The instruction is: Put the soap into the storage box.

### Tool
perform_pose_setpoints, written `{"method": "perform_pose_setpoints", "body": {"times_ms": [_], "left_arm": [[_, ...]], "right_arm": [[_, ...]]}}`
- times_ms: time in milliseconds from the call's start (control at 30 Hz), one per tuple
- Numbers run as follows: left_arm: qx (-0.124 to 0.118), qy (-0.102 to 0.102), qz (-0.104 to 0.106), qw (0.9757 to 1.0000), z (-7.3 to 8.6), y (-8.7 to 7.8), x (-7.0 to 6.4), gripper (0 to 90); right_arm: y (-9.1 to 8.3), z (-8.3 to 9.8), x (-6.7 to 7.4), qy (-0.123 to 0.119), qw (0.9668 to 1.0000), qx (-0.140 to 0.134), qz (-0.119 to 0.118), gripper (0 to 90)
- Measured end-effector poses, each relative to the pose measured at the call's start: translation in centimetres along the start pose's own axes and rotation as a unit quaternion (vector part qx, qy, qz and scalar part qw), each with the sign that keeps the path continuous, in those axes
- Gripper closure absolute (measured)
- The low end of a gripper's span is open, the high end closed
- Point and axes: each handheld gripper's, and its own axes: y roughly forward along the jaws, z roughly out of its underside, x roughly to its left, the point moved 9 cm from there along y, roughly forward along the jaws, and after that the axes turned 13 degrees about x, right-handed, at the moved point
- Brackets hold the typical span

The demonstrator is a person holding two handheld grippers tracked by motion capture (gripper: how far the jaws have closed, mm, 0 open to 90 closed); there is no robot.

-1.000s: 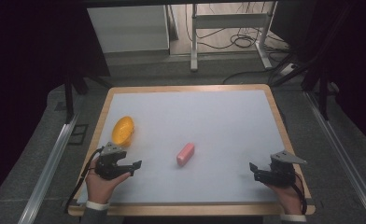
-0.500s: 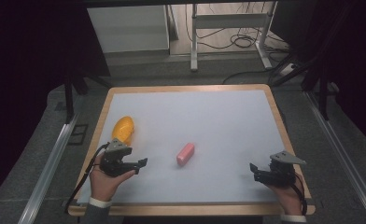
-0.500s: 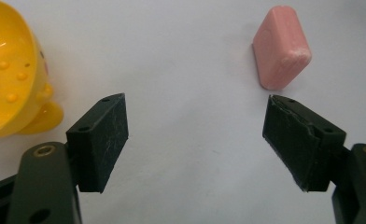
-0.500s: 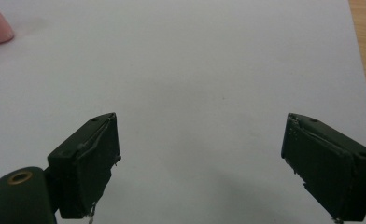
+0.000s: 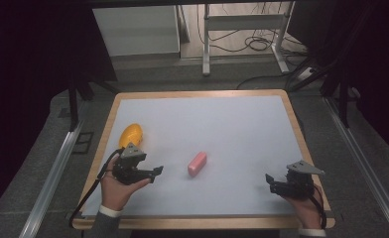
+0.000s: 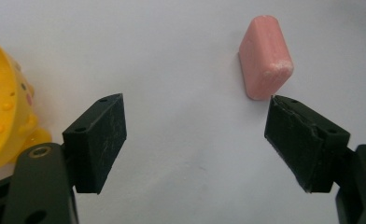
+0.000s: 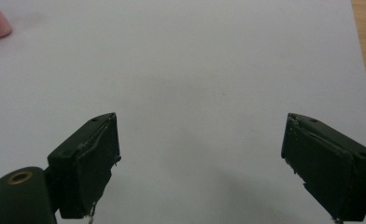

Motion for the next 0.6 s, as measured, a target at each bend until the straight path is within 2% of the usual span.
{"method": "perform_pose_setpoints", "body": {"times_ms": [167, 333, 533, 600], "left_arm": [[0.006, 0.007, 0.001, 1.0, -0.4, 0.4, -0.4, 21.0], [0.008, 0.003, 0.008, 0.9999, -0.6, 1.0, -0.7, 21.2], [0.019, 0.021, 0.001, 0.9996, -1.4, 1.5, -1.6, 21.3], [0.02, 0.024, 0.006, 0.9995, -1.8, 1.5, -2.0, 21.3]], "right_arm": [[0.0, 0.0, -0.1, 0.0, 1.0, 0.0, 0.002, 11.2], [-0.2, 0.0, -0.2, 0.003, 1.0, -0.002, 0.004, 11.2], [-0.2, 0.0, -0.2, 0.003, 1.0, -0.002, 0.006, 11.2], [-0.1, 0.0, -0.2, 0.003, 1.0, -0.002, 0.007, 11.2]]}}
